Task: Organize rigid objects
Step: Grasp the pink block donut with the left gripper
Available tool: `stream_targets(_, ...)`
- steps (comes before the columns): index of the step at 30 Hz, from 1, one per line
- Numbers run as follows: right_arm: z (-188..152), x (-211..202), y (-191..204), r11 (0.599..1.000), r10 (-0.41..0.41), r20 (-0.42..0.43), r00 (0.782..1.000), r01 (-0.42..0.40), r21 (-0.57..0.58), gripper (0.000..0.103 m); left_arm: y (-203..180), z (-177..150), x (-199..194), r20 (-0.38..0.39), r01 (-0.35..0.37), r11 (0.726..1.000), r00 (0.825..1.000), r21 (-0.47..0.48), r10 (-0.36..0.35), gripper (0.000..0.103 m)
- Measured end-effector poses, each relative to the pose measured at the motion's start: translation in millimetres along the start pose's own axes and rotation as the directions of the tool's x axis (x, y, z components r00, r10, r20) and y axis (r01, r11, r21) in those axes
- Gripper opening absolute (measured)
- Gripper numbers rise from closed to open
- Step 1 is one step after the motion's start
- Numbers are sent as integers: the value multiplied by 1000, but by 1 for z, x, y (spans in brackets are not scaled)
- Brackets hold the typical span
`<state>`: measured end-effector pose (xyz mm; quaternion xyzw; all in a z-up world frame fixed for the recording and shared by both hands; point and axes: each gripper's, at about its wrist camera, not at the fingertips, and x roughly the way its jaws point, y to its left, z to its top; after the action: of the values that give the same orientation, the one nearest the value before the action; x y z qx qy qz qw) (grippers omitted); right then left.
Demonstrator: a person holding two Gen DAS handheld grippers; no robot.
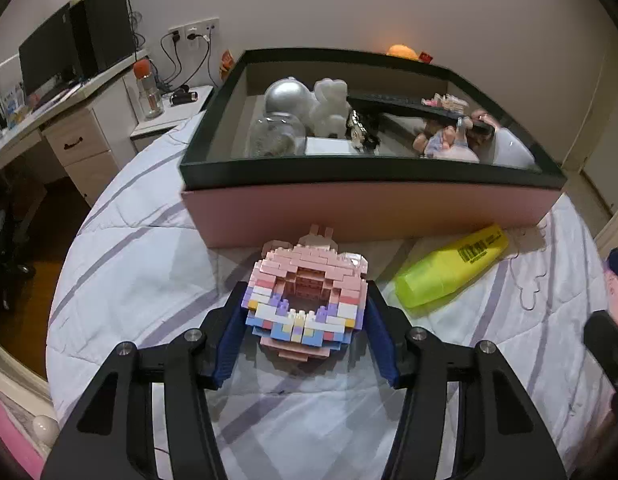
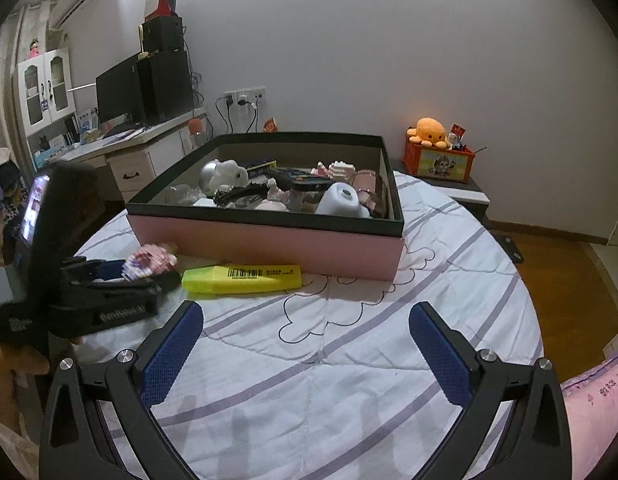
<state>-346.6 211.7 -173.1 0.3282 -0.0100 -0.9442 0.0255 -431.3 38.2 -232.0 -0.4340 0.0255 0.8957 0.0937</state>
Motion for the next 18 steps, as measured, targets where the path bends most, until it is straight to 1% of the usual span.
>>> stream_targets(1,0,1,1,1000,-4,-4,1000,4,1,103,2,-1,-1,0,1,1000,1000,-5,-1,56)
stream_targets(7,7,9,15,1000,-10,-47,999,11,21,103,19,-11,-23,25,-60,998,998,-10,60,56)
stream_targets(9,13,13,22,1000,-17,-56,998,18,23,103,26,-14,-32,46,-74,997,996,-13,74,56)
stream_targets(13,23,30,38,999,-13,-85,996,18,51,103,39,-19,-43,63,-74,997,995,-22,75,56)
stream_targets(16,27,51,48,994,0,-138,990,15,110,103,46,-23,-47,74,-96,995,993,-23,97,56)
stream_targets(18,29,60,53,991,-17,-152,988,37,127,103,53,-26,-48,71,-84,996,994,-28,86,56)
